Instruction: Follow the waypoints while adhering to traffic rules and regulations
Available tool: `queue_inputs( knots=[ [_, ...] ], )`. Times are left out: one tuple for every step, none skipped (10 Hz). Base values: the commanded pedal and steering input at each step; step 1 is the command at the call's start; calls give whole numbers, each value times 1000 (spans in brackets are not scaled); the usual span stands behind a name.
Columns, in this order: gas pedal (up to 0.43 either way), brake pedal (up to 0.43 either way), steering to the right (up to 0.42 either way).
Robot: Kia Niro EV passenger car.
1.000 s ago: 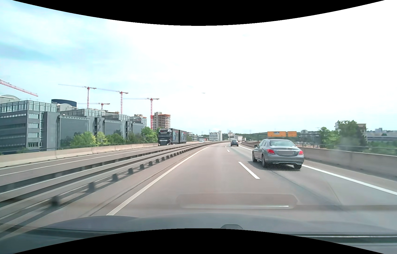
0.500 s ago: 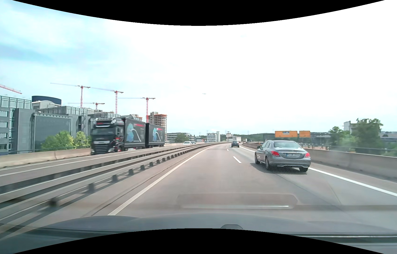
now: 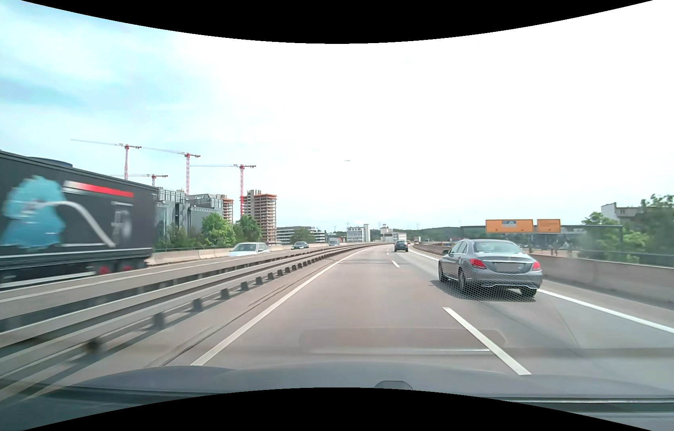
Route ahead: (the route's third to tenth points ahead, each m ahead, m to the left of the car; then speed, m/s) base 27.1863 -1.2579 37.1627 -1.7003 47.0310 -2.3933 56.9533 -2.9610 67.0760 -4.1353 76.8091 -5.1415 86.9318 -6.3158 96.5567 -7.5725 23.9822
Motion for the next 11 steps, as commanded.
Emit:
queue_inputs(
  knots=[
    [79,0,4],
    [79,0,5],
    [79,0,6],
    [79,0,7],
    [79,0,7],
    [79,0,7],
    [79,0,5],
    [79,0,4],
    [79,0,4],
    [79,0,4],
    [79,0,5]
  ],
)
